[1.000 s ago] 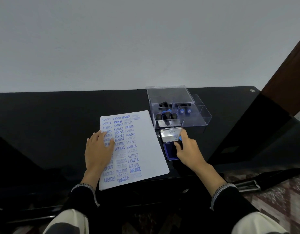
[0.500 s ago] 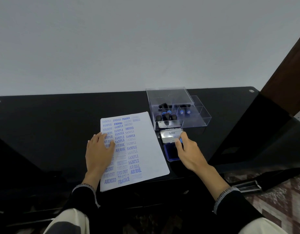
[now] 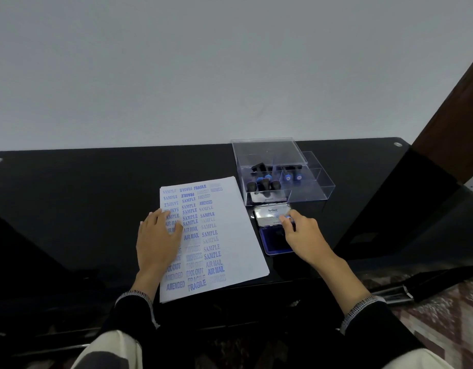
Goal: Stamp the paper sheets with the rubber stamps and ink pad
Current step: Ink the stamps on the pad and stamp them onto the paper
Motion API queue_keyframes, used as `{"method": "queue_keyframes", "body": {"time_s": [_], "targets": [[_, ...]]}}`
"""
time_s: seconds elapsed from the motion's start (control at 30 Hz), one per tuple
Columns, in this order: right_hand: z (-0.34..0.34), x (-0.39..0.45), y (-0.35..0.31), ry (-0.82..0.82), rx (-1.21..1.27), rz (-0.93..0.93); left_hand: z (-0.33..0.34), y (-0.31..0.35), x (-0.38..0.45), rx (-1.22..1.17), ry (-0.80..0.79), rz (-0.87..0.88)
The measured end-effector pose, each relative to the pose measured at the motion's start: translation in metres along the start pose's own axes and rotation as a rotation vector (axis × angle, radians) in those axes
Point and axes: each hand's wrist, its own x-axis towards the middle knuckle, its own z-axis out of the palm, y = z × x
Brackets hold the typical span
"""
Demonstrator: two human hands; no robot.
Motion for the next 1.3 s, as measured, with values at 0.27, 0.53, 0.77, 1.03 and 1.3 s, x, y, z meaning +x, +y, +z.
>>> {"method": "queue_keyframes", "body": {"time_s": [0.27,0.53,0.77,1.03,1.3], "targets": [[0.017,-0.005,0.000,0.055,-0.350,-0.073,0.001,0.000,0.000,-0.002,-0.002,-0.001],[0.018,-0.007,-0.004,0.073,-0.371,-0.082,0.000,0.002,-0.001,-0.015,0.003,0.000],[0.018,-0.004,-0.004,0.080,-0.347,-0.064,-0.004,0.005,-0.002,-0.114,0.030,-0.115],[0.018,-0.005,-0.006,0.073,-0.308,-0.032,-0.015,0.018,0.002,-0.082,0.054,-0.209],[0.020,-0.006,-0.006,0.076,-0.274,-0.024,-0.017,0.029,0.005,-0.253,-0.024,-0.253]]}}
